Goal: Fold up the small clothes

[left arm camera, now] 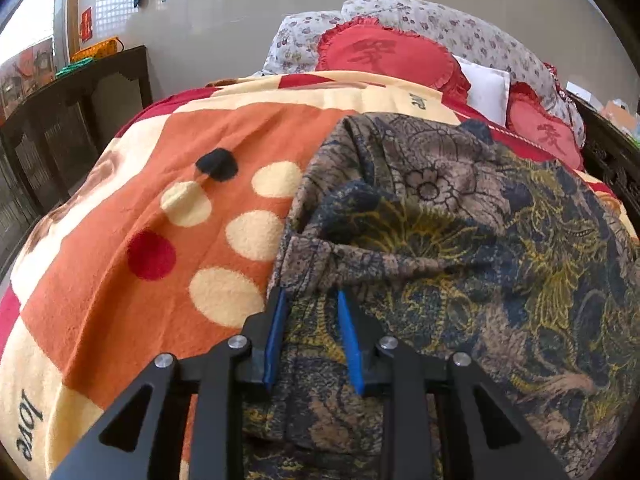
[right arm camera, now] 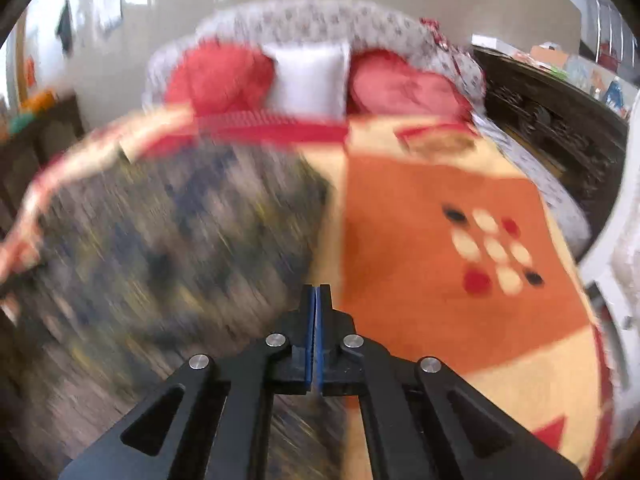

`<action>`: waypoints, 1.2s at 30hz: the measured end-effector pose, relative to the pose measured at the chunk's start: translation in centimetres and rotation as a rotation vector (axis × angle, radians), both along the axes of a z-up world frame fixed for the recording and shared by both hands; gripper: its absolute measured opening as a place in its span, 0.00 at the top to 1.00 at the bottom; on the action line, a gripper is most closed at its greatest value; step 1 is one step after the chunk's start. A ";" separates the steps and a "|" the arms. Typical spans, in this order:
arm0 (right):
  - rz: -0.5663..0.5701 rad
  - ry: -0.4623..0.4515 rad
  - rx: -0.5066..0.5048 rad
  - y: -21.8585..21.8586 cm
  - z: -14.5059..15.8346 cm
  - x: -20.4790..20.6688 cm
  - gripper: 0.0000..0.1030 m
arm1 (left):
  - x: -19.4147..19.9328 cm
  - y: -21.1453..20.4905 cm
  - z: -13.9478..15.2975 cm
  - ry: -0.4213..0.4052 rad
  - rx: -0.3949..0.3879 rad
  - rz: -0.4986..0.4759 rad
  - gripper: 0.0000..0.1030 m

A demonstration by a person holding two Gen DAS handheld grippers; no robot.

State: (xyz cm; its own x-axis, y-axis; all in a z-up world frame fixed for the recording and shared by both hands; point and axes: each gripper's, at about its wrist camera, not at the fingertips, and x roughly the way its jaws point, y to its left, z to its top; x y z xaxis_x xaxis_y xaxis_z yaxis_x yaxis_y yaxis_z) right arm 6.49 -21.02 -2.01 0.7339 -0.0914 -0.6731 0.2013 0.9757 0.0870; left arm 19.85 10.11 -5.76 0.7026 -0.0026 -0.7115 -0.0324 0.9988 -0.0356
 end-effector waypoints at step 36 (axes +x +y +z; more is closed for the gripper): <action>-0.025 0.117 -0.020 -2.4 -1.0 1.1 0.81 | 0.5 -0.2 -0.3 0.011 -0.002 -0.002 0.72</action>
